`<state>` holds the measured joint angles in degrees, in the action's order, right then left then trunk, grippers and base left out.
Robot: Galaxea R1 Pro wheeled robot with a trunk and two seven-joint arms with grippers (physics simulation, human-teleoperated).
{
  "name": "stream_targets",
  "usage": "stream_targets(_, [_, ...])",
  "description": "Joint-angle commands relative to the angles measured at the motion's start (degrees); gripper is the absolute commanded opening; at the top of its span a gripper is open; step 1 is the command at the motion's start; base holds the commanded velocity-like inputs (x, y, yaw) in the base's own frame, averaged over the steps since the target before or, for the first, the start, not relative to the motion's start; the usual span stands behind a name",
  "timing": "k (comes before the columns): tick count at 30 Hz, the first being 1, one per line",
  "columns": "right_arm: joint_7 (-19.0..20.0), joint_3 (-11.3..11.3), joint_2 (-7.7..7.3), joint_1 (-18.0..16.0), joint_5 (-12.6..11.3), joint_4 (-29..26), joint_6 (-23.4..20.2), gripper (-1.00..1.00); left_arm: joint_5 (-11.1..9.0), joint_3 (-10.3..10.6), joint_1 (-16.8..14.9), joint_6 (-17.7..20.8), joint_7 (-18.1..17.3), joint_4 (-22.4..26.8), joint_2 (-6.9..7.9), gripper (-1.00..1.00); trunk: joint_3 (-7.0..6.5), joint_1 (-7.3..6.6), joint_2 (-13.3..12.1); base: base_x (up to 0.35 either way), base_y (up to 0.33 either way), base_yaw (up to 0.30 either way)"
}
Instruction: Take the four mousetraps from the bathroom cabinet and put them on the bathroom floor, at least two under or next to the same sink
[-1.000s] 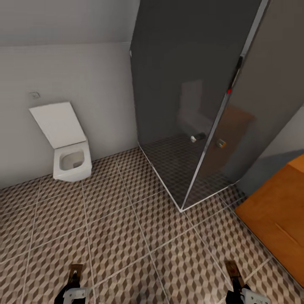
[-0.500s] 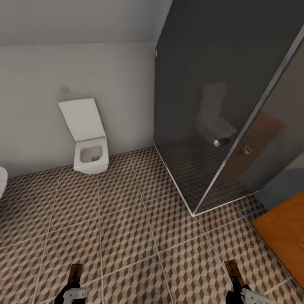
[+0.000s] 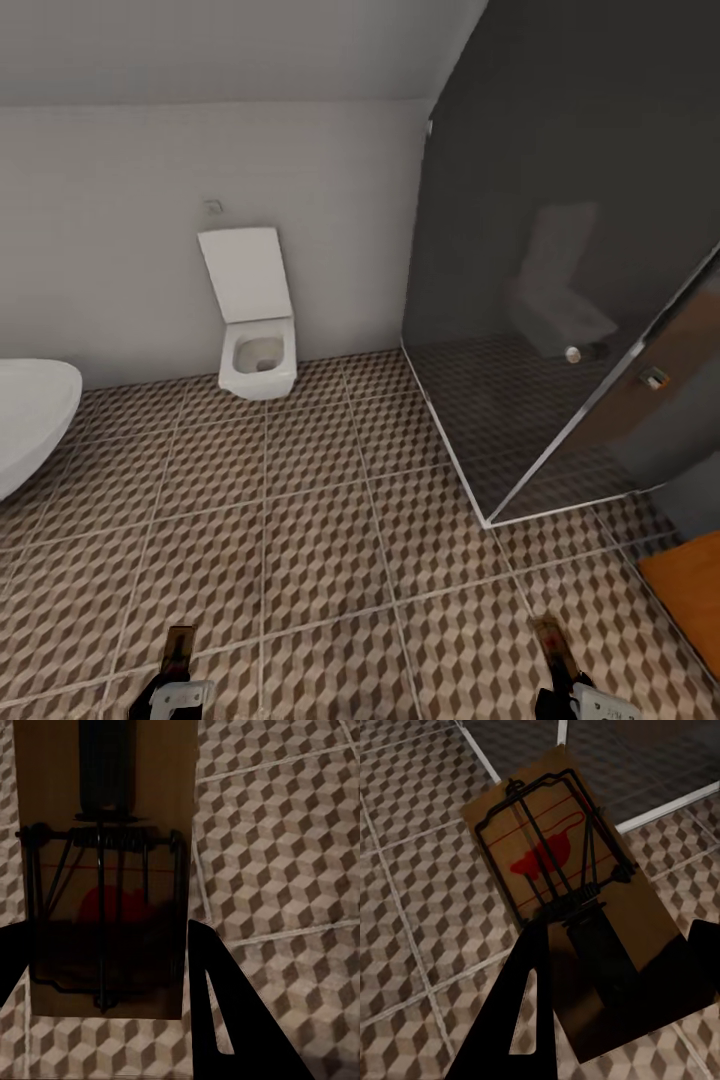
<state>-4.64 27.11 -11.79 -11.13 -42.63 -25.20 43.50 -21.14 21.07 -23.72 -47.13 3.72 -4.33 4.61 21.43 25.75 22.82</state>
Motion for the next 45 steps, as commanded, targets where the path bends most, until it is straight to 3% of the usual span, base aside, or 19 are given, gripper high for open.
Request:
stream_targets(1, [-0.56,0.49,-0.07,-0.03,-0.17,-0.06,0.18,-1.0,0.22,0.47,-0.09,-0.24,0.66,-0.19,-0.04,-1.0,0.09,0.03,0.1,0.0,0.0,0.277])
stream_targets(13, [-0.55,0.49,-0.07,-0.03,-0.17,-0.06,0.18,-1.0,0.22,0.47,-0.09,-0.24,0.68,-0.16,-0.04,-1.0,0.09,0.03,0.1,0.134,0.051,0.254])
stream_targets(45, [-0.55,0.4,-0.07,-0.03,-0.17,-0.07,0.22,-1.0,0.22,0.47,-0.09,-0.24,0.59,-0.15,-0.03,-1.0,0.09,0.03,0.1,0.299,0.077,0.04])
